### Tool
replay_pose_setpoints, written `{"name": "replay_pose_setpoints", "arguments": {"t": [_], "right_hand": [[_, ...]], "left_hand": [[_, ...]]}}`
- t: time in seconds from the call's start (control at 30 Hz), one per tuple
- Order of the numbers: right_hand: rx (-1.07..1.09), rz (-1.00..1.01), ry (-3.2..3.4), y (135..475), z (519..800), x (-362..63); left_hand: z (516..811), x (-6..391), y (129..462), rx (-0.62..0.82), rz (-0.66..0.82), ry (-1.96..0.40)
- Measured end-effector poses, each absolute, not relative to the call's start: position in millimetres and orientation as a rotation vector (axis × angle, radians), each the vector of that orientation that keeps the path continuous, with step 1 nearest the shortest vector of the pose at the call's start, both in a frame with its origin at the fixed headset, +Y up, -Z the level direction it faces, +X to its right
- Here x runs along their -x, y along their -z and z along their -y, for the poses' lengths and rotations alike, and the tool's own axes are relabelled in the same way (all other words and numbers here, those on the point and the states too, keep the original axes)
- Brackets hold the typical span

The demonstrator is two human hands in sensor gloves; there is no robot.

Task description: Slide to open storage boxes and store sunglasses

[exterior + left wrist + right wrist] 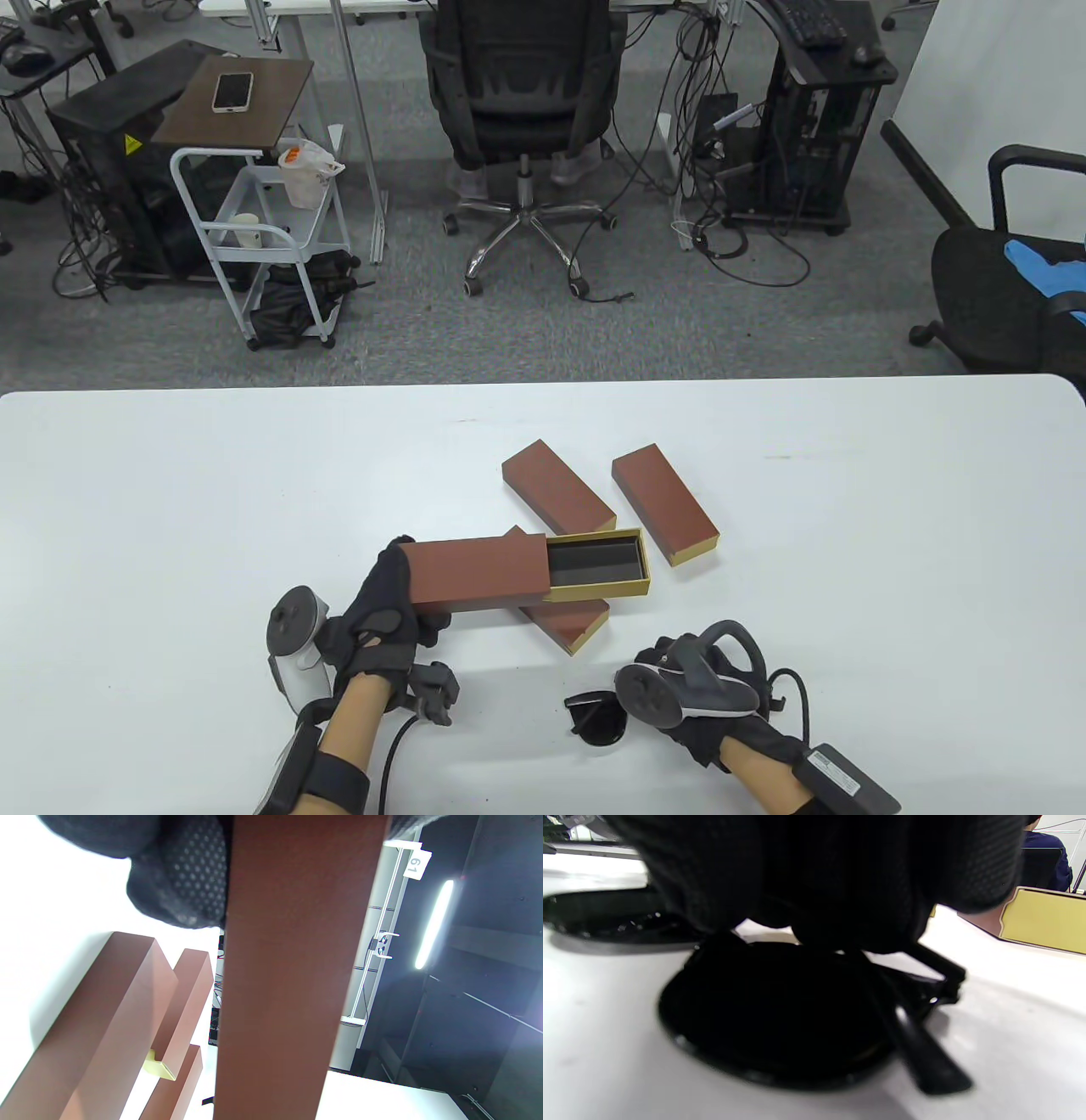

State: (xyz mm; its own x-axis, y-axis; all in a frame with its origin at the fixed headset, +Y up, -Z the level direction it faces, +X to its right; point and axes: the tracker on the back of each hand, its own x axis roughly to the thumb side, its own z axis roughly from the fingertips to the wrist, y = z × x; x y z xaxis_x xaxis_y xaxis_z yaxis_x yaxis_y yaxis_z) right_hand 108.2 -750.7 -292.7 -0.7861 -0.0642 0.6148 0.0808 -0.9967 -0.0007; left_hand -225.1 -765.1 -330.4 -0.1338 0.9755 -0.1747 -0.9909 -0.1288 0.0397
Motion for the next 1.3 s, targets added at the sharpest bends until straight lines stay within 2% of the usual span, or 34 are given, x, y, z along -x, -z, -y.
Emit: {"name": "replay_pose_setpoints", "arguments": {"t": [0.13,0.27,0.57,0.7,0.83,0.97,1.3], "right_hand": [[0.964,0.041,2.928,295,744,-111],[0.951,-0.039,2.970,296,725,-116],[0.770,-0.360,2.921,302,644,-130],[0.660,-0.424,2.900,310,622,-132],[0.574,-0.489,2.804,317,614,-126],[0.519,-0.523,2.733,325,610,-120],[0.562,-0.492,2.607,322,611,-103]], "left_hand": [[764,226,330,0.119,-0.176,-1.691],[763,227,329,0.115,-0.186,-1.691],[765,225,328,0.132,-0.188,-1.668],[765,221,328,0.141,-0.169,-1.660],[764,215,326,0.126,-0.160,-1.669],[765,208,325,0.175,-0.148,-1.696],[764,198,325,0.220,-0.113,-1.721]]}}
